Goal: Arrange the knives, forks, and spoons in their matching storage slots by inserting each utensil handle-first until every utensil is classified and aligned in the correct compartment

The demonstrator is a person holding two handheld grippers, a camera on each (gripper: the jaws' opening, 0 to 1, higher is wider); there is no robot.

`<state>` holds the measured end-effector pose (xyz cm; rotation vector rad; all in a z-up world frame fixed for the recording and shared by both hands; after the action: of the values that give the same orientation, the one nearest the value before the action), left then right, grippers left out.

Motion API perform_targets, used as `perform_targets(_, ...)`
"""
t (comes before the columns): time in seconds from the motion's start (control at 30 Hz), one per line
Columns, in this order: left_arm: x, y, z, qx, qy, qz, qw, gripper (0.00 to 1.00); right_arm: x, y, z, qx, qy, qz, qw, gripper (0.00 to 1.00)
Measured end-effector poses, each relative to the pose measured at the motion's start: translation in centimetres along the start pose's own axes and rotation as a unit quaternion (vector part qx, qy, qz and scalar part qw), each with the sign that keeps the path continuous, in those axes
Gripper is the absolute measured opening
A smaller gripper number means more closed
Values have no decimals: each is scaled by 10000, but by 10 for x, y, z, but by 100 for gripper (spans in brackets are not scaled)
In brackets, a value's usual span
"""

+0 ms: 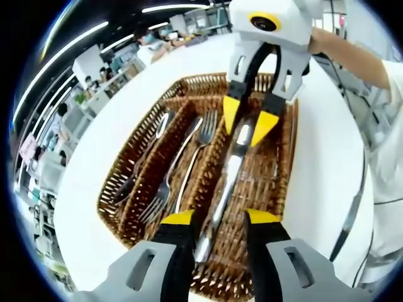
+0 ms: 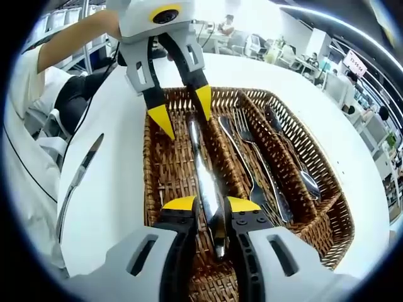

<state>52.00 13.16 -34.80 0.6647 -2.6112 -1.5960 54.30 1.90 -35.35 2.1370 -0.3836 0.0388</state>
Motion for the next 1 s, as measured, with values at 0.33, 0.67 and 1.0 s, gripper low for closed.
perform_targets(0.33,-5,8,-5,240,237,-87,9994,40,1,9,-3,184,-155,99,9997,31)
perform_targets(0.67,-12,15,-7,590,340,-337,9971,54,-8,17,-5,450,-285,204,9984,45)
perform_targets(1.0,-30,20,-6,914,851,-504,9909,83,0,27,-7,836,-186,543,9948,66)
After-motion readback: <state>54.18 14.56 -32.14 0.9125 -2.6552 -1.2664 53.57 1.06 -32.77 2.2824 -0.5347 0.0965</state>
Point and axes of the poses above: the point that each gripper's makers call its tool centre point, and the gripper's own axes: y roughly backward along the fingers, x roughly to its right, z roughly out of its underside, the point moved 3 cm from there along y, roughly backward along the fingers, and after that the axes turned 6 degrees about -x, right-handed, at the moved point
